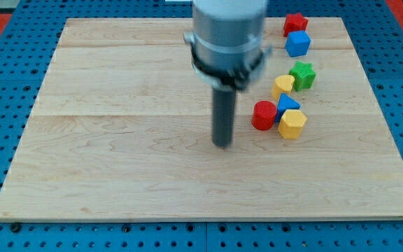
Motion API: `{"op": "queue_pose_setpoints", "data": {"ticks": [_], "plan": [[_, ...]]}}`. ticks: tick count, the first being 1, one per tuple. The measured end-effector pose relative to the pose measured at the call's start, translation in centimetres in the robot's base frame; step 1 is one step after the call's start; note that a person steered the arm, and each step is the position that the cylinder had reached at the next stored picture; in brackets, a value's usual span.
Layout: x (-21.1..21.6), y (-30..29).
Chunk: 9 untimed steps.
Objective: Push the yellow hexagon slightly up
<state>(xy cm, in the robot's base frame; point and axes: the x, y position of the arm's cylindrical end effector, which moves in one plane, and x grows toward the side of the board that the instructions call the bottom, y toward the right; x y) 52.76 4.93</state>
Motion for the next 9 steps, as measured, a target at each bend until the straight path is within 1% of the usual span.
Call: {"op": "queue_pose_setpoints", "data": {"ticks": [1, 2, 3, 5, 6, 7, 8, 9], "plan": [[1.1, 10.3], [-0.2, 13.3], [-3.2, 11.4], [-10.8, 3.8], [-12.2, 1.3], [-9.3, 0.7], [-10.4, -4.7], [-16.1, -4.5]]}}
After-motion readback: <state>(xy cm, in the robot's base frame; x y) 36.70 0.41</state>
